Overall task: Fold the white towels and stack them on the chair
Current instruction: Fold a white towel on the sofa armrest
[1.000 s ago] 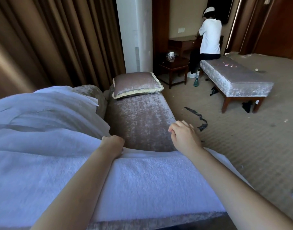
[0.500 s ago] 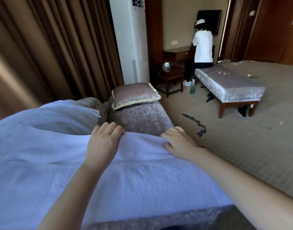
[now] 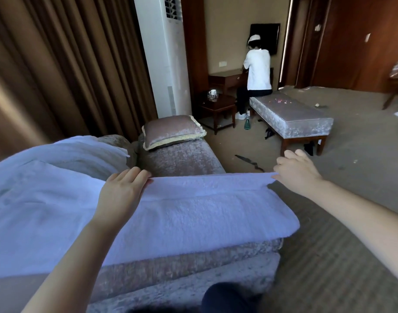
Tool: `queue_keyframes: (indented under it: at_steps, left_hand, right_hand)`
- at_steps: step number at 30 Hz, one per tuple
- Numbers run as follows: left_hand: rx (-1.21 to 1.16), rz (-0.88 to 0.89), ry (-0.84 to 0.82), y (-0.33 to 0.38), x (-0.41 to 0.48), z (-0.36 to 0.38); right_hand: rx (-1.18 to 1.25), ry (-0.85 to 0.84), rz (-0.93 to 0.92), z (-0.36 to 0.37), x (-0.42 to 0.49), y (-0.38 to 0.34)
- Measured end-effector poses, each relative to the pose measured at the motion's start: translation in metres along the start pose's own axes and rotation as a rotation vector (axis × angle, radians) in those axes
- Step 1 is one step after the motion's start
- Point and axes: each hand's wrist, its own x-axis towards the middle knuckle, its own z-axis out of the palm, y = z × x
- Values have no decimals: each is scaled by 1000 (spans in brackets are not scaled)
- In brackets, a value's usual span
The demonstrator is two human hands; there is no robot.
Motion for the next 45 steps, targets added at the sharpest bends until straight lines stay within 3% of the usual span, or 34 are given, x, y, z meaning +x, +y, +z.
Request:
queue_keyframes:
  at_steps: [3, 8, 13, 17, 20, 22, 24, 27, 31, 34, 45]
  left_hand:
    - [0, 6, -19, 6, -12, -9]
    - [5, 61, -19, 17, -40, -22]
    - [36, 171, -71, 26, -84, -14]
    - [36, 213, -165, 31, -99, -12]
    - [-35, 160, -172, 40, -89, -18]
    - [-49, 138, -140, 48, -74, -18]
    - [-44, 114, -109, 62, -54, -13]
    - [-74, 143, -108, 91, -19, 2]
    - [-145, 205, -138, 129, 16, 29]
    - [-137, 215, -176, 144, 30, 48]
    - [-256, 12, -262, 153, 24, 78]
  right_hand:
    - [7, 87, 27, 2, -24, 2]
    - [64, 465, 110, 4, -58, 2]
    - [94, 571, -42, 12, -89, -4]
    - [27, 405, -255, 37, -118, -12]
    - [58, 249, -309, 47, -126, -13]
    - [169, 247, -224, 47, -124, -8]
    - [324, 223, -21, 45, -116, -1]
    - [546, 78, 186, 32, -89, 7]
    - [668, -176, 1, 13, -50, 13]
    - [692, -258, -178, 16, -43, 17]
    - [681, -304, -217, 32, -43, 42]
